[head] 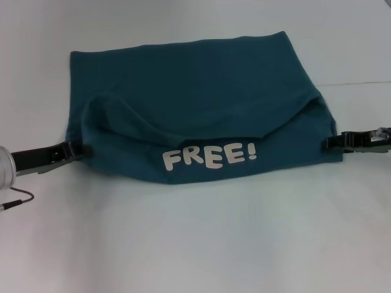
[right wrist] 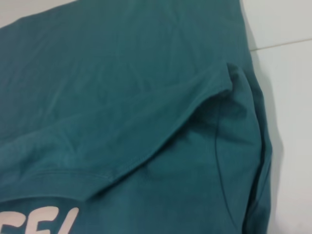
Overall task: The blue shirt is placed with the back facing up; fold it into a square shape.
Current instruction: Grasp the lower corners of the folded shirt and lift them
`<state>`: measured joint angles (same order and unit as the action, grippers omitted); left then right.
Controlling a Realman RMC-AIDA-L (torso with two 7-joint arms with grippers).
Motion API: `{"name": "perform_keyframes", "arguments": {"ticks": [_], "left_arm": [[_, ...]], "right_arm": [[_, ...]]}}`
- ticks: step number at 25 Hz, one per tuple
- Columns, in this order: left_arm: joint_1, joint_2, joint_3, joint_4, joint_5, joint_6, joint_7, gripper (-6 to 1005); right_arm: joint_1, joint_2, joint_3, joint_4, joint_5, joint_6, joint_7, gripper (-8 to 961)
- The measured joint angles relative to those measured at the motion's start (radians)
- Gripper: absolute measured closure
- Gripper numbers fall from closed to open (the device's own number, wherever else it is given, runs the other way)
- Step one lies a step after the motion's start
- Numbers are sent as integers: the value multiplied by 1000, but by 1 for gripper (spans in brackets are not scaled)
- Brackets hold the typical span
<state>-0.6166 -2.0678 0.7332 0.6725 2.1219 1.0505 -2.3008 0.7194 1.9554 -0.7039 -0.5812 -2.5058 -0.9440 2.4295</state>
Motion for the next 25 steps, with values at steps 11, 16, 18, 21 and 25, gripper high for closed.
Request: {"name": "perform_keyframes", "arguments": {"ticks": [11,16,18,21,25], "left_arm": [[5,-2,0,-1,-5,-5,3,966],[5,-2,0,-2,-5,-5,3,966],[5,-2,0,-2,-5,-5,2,965],[6,-2,0,-2,-5,-4,0,965],[6,-2,0,-2,-3,-2,0,965]], "right_arm": [[15,8,-2,33,7,31,0,421],[13,8,-3,29,8,24,6,435],[12,7,1,26,8,17,7,440],[10,4,4,24,9,9,7,544],[6,3,6,12,9,-4,11,725]]}}
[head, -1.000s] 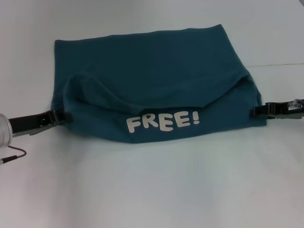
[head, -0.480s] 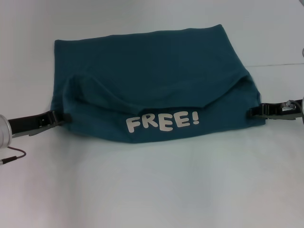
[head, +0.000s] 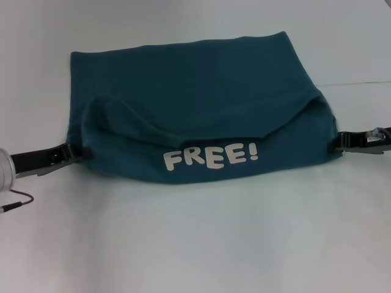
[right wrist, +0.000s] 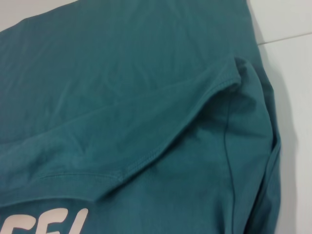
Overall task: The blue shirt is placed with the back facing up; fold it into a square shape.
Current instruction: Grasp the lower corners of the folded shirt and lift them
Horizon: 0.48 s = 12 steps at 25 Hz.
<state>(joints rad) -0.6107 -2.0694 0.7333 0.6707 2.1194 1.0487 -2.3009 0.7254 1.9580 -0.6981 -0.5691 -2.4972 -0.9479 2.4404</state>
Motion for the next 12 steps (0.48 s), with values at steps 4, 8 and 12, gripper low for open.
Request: {"name": "perform_keyframes", "arguments": {"ticks": [4,8,12], "left_arm": [[0,1,1,2,5,15,0,965],[6,13,1,25,38,120,-12,965],[24,26,-9,90,110,269,-70,965]], "right_arm": [[-2,-5,2,-13,0,-32,1,848],[-18,-10,9,-86,-5,-180,9,882],[-42,-13,-5,-197,-70,-381,50,878]]}}
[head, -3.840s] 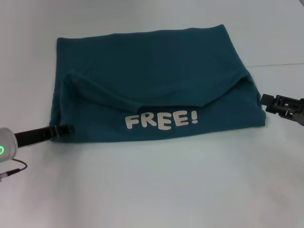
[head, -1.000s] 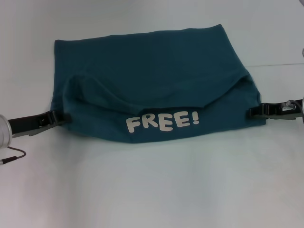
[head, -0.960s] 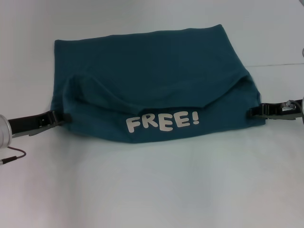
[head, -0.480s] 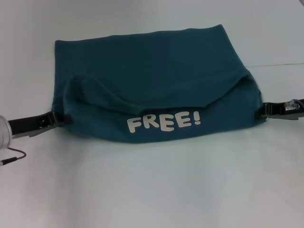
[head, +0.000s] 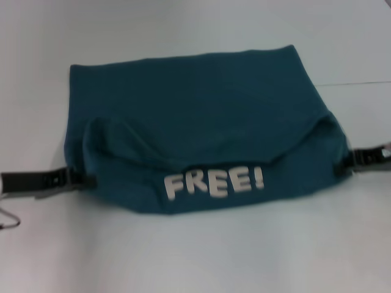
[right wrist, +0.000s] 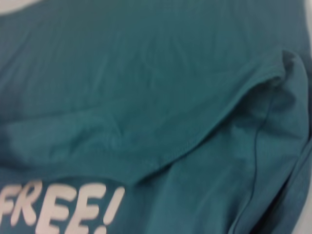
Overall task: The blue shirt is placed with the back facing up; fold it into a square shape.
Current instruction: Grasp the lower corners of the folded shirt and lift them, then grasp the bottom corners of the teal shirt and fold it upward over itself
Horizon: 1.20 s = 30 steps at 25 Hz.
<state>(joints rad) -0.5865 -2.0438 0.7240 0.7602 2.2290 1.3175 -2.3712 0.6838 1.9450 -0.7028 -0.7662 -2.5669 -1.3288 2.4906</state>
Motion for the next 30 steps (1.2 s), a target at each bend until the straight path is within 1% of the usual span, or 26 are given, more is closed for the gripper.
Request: {"name": "perform_keyframes", "arguments": {"ticks": [4,7,10,14,18,21,24,26,28,30], "left_arm": [[21,11,-35,55,73,188,-38,965],[38,12,-60,93,113,285,-45,965],[56,10,-76,116,149,377,-49,965],[71,8,-91,134,216,449,-57,966],[84,4,-101,139,298,506,-54,967],[92,4,-106,140,314,530,-46,967],[88,10,-122,140,314,554,-29,966],[74,16,-152,141,307,580,-12,966],[58,28,-194,142,303,601,-1,964],[38,44,-235,138,301,616,4,962]], "right_arm": [[-27,7,0,-101,-64,-186,9,873],[-46,6,0,-140,-73,-301,6,870],[-59,5,-6,-160,-99,-372,1,867],[-68,9,-10,-169,-139,-453,-21,862],[-75,5,-13,-159,-140,-522,-58,858],[-79,4,-4,-158,-138,-552,-85,855],[-77,3,15,-157,-108,-568,-112,852],[-71,-2,37,-157,-52,-583,-133,849],[-66,-17,60,-157,15,-593,-143,847],[-63,-39,82,-157,83,-594,-141,845]]}}
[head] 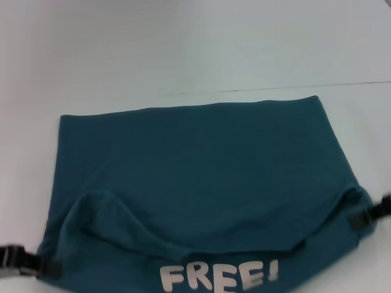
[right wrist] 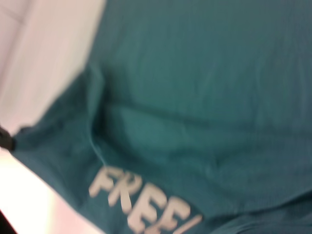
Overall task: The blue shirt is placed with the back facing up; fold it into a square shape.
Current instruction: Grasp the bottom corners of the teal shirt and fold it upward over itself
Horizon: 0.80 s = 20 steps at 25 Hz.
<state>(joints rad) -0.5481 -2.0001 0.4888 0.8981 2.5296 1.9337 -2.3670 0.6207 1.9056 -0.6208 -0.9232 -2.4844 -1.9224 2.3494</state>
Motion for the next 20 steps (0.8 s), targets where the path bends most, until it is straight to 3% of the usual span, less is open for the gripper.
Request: {"name": "perform_keyframes", "arguments": {"ticks": [4,9,15,20], "left_arm": [[-50,34,-72,-27,-13,35,0,958],[-102,57,-99,-50,-24,30,-34,953],[-152,73,-120,-74,-37,-44,-123,947],[-180,81,-120,-117,-51,-161,-175,942]], "right_arm": [[9,-38,64,21,67,28,9,841],[11,-72,157,84,75,118,13,835],[4,-80,241,116,79,204,14,829],[-2,-68,288,124,123,286,14,823]]}}
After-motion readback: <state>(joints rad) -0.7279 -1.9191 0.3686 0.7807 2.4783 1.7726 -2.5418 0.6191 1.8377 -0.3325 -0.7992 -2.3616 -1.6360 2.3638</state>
